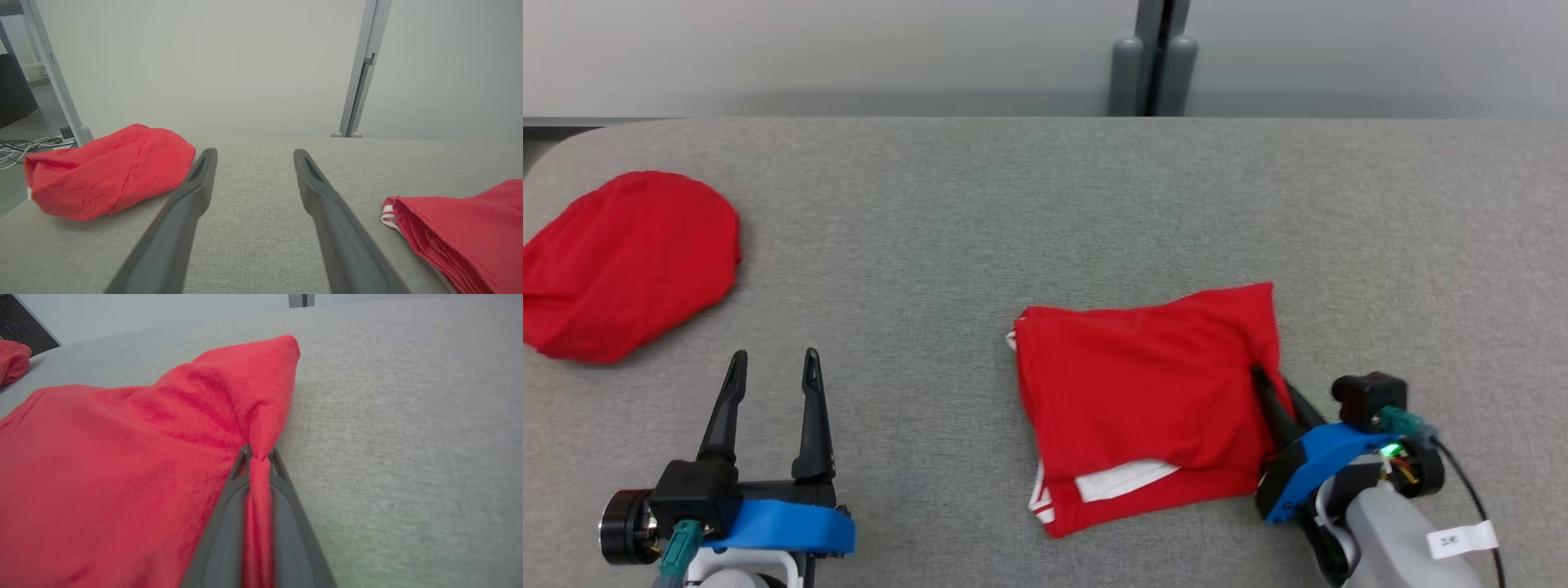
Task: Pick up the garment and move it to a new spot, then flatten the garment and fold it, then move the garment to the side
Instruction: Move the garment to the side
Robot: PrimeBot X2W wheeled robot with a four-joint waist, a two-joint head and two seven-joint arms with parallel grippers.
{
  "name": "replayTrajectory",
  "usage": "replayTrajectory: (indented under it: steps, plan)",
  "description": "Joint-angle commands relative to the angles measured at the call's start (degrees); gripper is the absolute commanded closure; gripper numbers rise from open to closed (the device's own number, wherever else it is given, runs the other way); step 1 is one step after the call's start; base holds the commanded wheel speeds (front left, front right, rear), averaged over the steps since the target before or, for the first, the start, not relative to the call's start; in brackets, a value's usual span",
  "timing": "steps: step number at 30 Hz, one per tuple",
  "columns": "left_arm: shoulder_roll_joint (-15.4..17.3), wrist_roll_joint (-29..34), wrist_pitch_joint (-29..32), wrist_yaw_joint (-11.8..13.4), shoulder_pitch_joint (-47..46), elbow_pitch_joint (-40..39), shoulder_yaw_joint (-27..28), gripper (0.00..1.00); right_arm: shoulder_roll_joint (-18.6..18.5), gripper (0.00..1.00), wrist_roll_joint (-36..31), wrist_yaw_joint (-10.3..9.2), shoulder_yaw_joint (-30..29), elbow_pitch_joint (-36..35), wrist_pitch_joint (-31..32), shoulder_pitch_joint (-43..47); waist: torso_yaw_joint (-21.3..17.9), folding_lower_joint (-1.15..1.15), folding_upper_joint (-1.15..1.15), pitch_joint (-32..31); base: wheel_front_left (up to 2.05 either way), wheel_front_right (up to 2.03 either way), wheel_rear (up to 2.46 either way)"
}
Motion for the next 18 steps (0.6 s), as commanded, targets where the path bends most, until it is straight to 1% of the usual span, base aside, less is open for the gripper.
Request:
replayTrajectory:
  steps: [1, 6, 11, 18]
  plan:
    - [-0.15, 0.02, -0.12, 0.09, -1.16, -0.23, -0.20, 0.00, -1.15, 1.00, -0.13, -0.03, -0.96, -0.72, -0.36, -1.02, -0.52, 0.00, -0.01, 0.20, 0.00, 0.00, 0.00]
    - [-0.18, 0.43, -0.12, -0.22, -2.59, -0.70, -0.86, 0.00, -3.65, 1.00, -1.09, -0.02, -4.25, -3.83, -0.47, -0.85, -3.21, 0.00, -0.01, 2.01, 0.00, 0.00, 0.00]
    - [0.34, 0.76, -0.12, -0.60, -4.95, -1.03, -1.15, 0.00, -5.59, 1.00, -1.61, -0.02, -7.56, -7.16, -0.45, 0.06, -7.12, 0.00, -0.01, 4.86, 0.00, 0.00, 0.00]
    - [1.75, 1.58, -0.12, -0.94, -8.41, -1.88, -1.86, 0.00, -6.01, 1.00, -1.63, -0.02, -11.91, -11.13, -0.46, 0.54, -13.01, 0.00, -0.01, 9.55, 0.00, 0.00, 0.00]
